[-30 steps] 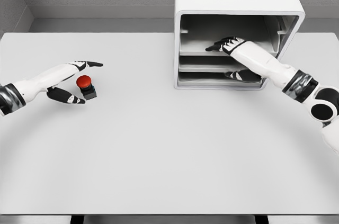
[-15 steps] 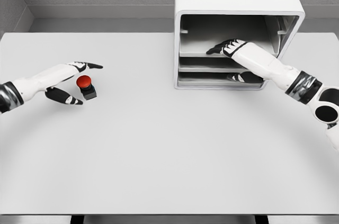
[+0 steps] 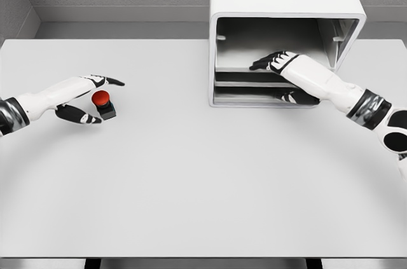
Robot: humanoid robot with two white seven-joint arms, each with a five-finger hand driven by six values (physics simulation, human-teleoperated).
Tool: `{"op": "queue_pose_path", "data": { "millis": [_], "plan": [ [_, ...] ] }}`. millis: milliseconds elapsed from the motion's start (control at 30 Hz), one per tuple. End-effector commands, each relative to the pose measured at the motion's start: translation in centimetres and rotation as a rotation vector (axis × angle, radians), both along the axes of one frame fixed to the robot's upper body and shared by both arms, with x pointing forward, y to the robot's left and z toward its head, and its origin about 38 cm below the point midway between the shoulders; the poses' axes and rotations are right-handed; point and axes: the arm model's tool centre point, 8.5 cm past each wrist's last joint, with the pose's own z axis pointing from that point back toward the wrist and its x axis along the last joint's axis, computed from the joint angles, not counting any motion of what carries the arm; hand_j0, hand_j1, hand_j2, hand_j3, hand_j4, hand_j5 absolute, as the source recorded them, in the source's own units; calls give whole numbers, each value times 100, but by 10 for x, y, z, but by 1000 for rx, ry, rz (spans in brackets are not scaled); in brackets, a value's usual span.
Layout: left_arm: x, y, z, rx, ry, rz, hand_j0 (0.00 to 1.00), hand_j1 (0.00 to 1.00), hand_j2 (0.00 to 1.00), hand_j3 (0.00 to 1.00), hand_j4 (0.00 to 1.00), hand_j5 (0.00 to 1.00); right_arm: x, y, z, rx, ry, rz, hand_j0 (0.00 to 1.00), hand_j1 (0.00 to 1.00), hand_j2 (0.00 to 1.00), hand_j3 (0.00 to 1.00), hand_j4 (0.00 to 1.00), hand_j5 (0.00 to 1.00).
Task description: Slide open multi-storey tabletop storage cabinets and put open load switch and slide close multi-storey tabletop storage cabinets
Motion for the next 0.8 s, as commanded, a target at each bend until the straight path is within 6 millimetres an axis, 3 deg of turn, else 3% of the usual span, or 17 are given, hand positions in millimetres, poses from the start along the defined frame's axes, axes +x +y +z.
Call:
{"op": "queue_pose_path", "data": {
  "millis": [0, 767],
  "plan": [
    [0, 0, 1, -7, -2, -1, 79, 79, 79, 79, 79, 79, 0, -2, 2, 2, -1, -2, 86, 86, 86, 86, 86, 86],
    [-1, 10, -2, 21, 8, 13, 73, 73, 73, 73, 73, 73, -12, -9, 4, -17, -9, 5, 86, 86, 86, 86, 86, 86]
  ]
}}
